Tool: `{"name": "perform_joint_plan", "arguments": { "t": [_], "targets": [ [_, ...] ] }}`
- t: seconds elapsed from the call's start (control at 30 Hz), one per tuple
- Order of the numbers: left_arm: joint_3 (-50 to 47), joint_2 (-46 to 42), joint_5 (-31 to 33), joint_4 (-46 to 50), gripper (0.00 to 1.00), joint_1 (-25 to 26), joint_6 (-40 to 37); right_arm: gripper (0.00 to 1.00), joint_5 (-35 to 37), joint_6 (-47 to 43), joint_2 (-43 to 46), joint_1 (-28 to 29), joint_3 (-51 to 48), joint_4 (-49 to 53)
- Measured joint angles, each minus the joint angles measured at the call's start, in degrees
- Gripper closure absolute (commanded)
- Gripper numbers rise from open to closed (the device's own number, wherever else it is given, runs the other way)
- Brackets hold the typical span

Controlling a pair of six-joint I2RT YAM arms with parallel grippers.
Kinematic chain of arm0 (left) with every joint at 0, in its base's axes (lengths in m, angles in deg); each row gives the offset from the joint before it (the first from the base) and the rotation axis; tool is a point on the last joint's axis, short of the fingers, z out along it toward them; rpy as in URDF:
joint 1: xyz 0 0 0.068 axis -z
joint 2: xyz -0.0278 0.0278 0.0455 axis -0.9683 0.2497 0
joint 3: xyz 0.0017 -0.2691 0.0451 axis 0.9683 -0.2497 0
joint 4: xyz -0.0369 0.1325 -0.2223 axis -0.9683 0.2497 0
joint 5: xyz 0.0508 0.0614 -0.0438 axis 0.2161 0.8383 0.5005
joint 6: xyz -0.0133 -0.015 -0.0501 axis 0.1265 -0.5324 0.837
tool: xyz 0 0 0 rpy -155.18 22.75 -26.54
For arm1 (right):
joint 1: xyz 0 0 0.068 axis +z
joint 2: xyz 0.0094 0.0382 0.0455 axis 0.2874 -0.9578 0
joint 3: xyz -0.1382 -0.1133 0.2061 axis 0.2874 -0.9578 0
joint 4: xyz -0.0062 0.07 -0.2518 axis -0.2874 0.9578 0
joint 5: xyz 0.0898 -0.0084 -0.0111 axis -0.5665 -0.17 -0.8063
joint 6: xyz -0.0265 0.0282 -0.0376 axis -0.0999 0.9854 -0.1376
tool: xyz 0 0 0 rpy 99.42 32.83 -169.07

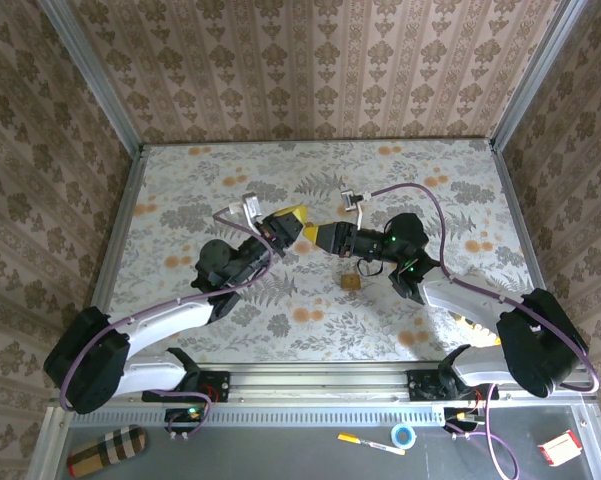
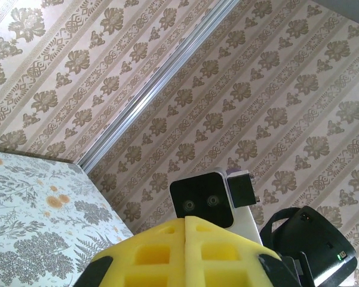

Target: Unlock with the key

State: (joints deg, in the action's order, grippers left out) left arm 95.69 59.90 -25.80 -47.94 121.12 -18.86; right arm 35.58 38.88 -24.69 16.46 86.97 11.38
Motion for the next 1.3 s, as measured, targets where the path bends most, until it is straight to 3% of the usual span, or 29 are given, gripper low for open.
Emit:
{"name": "perform_joint_plan", "arguments": {
  "t": [0.8,1.3],
  "targets": [
    [-1.8,0.5,1.0,-2.2,1.00,0.5,1.4,0.80,0.2,-1.6,0.3,-0.5,0.0,2.6],
    [-2.6,1.9,1.6,-5.1,0.98,1.0,2.9,1.00,0.2,-2.7,1.3,-0.8,0.0,5.7]
  ]
}}
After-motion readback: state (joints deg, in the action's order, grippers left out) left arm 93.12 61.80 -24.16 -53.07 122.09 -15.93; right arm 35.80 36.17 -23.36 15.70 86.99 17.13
